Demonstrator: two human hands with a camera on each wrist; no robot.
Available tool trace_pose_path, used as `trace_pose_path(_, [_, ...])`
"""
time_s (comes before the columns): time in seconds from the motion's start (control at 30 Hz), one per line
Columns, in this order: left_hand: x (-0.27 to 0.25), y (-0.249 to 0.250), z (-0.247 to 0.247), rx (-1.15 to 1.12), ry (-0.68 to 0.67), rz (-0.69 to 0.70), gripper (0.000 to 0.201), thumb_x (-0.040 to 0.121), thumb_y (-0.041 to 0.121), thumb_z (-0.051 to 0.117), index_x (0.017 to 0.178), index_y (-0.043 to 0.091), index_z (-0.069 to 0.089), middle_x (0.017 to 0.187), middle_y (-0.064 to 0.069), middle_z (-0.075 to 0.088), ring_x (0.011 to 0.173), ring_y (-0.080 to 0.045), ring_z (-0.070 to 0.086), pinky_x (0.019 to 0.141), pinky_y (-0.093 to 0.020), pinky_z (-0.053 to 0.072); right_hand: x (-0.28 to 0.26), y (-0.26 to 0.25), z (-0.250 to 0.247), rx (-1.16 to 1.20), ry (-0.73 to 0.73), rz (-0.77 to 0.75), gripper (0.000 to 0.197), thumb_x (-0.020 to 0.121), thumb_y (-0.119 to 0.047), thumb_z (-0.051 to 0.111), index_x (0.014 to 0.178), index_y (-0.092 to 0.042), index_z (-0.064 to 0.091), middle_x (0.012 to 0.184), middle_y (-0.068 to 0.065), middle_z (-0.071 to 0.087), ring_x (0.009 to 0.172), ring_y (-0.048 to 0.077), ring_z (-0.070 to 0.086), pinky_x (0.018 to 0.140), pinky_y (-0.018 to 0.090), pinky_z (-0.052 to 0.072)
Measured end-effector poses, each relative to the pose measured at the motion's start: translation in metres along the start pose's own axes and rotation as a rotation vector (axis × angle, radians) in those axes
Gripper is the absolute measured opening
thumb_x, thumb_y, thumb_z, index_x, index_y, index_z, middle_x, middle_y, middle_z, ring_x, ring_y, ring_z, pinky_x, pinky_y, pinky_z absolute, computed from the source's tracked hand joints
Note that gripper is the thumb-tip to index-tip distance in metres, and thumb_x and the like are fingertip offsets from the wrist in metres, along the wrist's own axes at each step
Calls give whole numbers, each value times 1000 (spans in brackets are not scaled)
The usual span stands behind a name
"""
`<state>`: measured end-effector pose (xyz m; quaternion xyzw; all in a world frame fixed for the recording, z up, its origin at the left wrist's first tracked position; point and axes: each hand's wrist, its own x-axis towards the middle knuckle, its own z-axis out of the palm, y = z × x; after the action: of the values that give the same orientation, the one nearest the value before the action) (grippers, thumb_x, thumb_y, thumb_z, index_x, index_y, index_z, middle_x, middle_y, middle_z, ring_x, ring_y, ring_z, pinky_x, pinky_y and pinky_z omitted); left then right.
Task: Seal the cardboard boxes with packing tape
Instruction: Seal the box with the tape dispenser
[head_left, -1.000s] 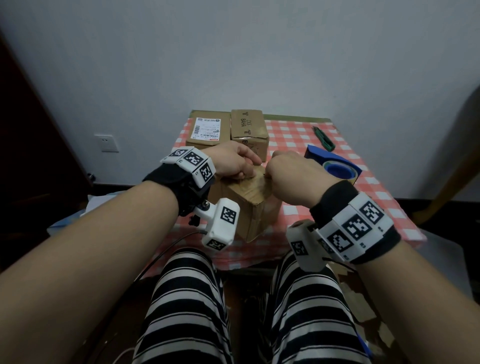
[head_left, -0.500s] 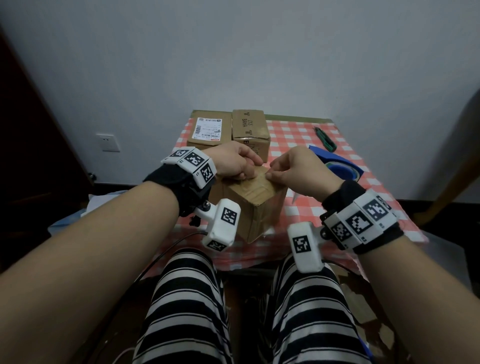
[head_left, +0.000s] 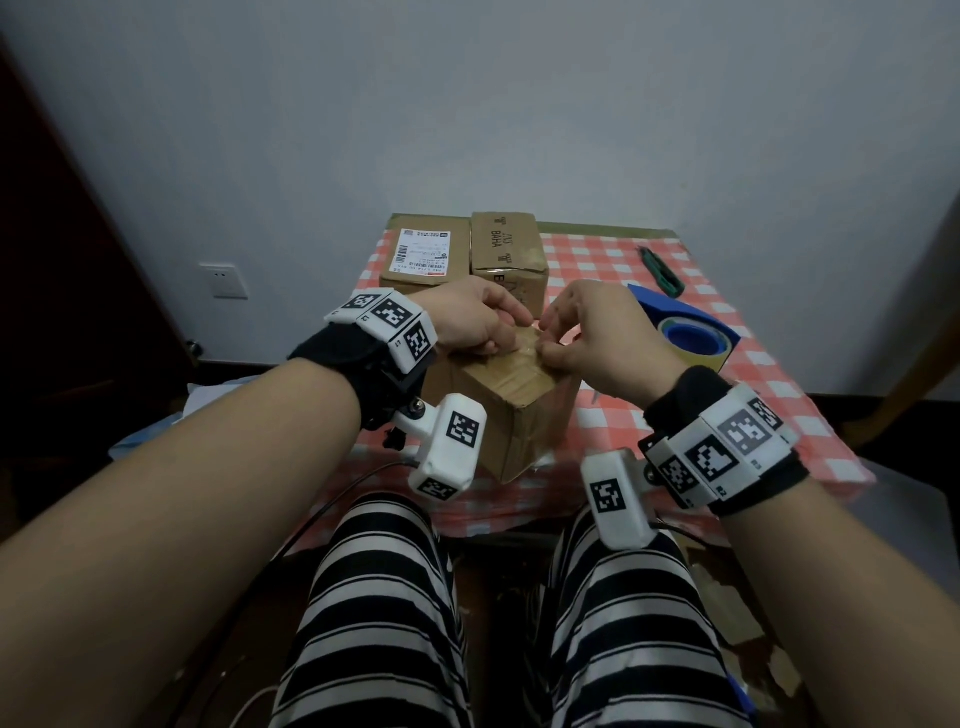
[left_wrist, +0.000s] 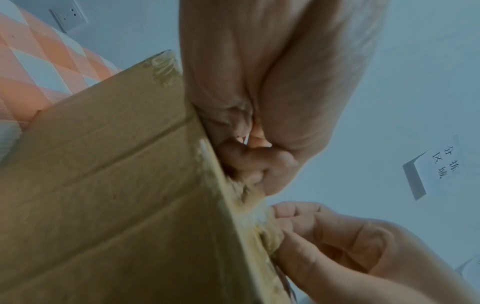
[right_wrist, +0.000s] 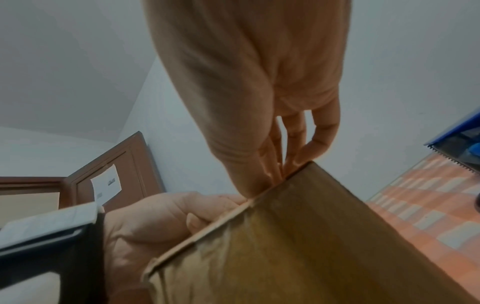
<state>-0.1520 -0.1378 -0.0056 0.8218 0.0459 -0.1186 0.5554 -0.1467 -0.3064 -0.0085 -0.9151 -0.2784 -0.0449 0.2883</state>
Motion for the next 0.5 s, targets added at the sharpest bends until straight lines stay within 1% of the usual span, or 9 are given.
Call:
trace_pose_path(0.03, [0, 0, 0, 0, -1, 0, 27, 85, -14, 59, 94, 11, 63, 74, 0, 52, 41, -2, 47, 42, -10, 41, 0, 1, 0, -1, 1, -13, 13, 83, -5, 70, 71, -6, 75, 85, -1, 66, 78, 15, 64, 67, 29, 54])
trace_pose_path(0.07, [0, 0, 0, -1, -3, 0, 26, 84, -13, 59, 95, 10, 63, 74, 0, 52, 41, -2, 47, 42, -10, 41, -1, 2, 0, 0, -1, -22, 13, 85, -6, 69, 73, -6, 76, 84, -1, 67, 77, 13, 64, 66, 26, 53])
trace_pose_path(0.13, [0, 0, 0, -1, -5, 3, 26, 84, -13, 60, 94, 11, 63, 73, 1, 52, 42, -2, 47, 42, -10, 41, -3, 6, 0, 20, -7, -14, 13, 88, -10, 68, 78, -9, 76, 81, -2, 68, 72, 6, 61, 62, 16, 49])
trace_pose_path(0.2, [-1, 0, 0, 0, -5, 5, 26, 84, -13, 60, 95, 11, 63, 73, 1, 52, 43, -2, 46, 42, -10, 41, -4, 11, -1, 77, -5, 20, 11, 89, -15, 69, 81, -13, 76, 80, -4, 68, 72, 2, 61, 60, 10, 46])
trace_pose_path(0.23, [-1, 0, 0, 1, -7, 7, 26, 84, -13, 60, 95, 10, 64, 73, 1, 53, 42, -2, 46, 42, -10, 41, -4, 13, -2, 104, 6, 31, 9, 89, -16, 69, 83, -14, 76, 81, -5, 68, 73, 1, 62, 61, 9, 46])
trace_pose_path(0.3, [-1, -1, -1, 5, -10, 16, 26, 85, -14, 59, 95, 10, 64, 73, 1, 53, 41, -2, 45, 42, -10, 41, -5, 17, -4, 140, 49, 36, 9, 91, -15, 67, 89, -16, 76, 84, -7, 68, 77, 1, 63, 64, 13, 48])
trace_pose_path(0.37, [-1, -1, -2, 5, -12, 19, 26, 84, -13, 60, 94, 11, 65, 74, 2, 53, 40, -1, 45, 43, -10, 41, -6, 21, -4, 138, 83, 18, 18, 94, -8, 60, 100, -17, 75, 90, -9, 67, 81, 4, 65, 69, 17, 51])
trace_pose_path(0.43, [-1, -1, -3, 1, -12, 17, 26, 85, -13, 60, 94, 11, 65, 76, 2, 52, 40, -1, 45, 42, -11, 41, -7, 25, -3, 123, 64, -12, 30, 96, 0, 52, 111, -16, 73, 98, -9, 65, 85, 10, 65, 75, 21, 53])
trace_pose_path(0.5, [-2, -1, -3, -6, -18, 16, 26, 85, -12, 60, 95, 11, 65, 76, 1, 52, 40, -1, 45, 42, -11, 40, -8, 28, -1, 103, 28, -48, 39, 95, 4, 48, 114, -18, 73, 103, -6, 63, 89, 12, 63, 78, 23, 53])
